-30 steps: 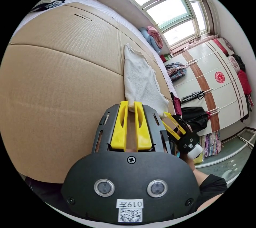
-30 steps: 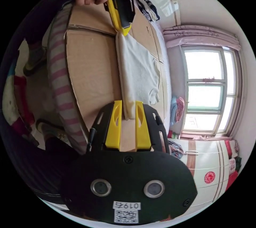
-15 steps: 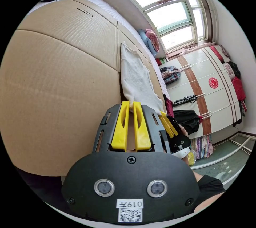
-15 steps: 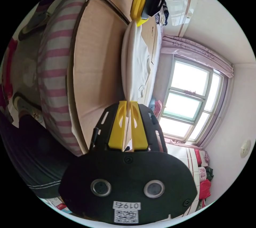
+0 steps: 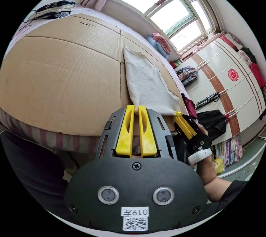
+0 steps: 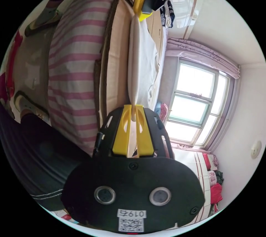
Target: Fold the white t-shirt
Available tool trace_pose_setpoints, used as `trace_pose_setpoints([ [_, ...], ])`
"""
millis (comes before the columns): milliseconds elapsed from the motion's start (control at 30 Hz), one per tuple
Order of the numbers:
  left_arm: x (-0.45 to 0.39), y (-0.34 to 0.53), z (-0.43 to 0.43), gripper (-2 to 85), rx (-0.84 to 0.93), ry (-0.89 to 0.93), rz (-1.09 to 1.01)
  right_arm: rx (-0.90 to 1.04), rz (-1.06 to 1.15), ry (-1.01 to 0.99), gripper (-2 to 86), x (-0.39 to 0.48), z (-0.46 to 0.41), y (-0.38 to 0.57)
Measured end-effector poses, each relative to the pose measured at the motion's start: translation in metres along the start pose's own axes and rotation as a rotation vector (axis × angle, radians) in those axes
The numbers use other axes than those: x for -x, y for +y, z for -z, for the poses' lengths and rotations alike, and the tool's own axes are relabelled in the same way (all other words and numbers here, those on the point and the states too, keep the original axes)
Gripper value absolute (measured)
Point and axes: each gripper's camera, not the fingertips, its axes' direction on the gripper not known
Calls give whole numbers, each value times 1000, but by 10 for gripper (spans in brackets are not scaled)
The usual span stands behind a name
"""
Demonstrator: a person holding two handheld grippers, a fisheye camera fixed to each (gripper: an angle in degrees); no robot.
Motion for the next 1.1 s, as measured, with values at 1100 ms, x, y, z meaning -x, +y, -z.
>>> trace_pose_setpoints([
  [1100, 2, -67, 8, 21, -56, -41, -123, -22, -504, -152, 59, 45, -23, 92],
])
